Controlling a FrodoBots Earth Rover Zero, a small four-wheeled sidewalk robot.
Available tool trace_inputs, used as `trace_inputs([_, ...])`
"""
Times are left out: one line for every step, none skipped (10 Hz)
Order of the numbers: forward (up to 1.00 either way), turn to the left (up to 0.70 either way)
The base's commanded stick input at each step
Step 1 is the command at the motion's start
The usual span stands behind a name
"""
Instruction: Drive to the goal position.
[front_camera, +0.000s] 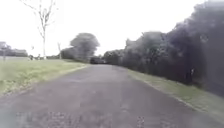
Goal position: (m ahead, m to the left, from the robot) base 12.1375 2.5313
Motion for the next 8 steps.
trace_inputs([0.70, 0.24])
trace_inputs([0.70, 0.34])
trace_inputs([0.70, 0.34])
trace_inputs([0.70, 0.35])
trace_inputs([0.70, 0.31])
trace_inputs([0.70, 0.09])
trace_inputs([0.70, 0.03])
trace_inputs([0.70, 0.03])
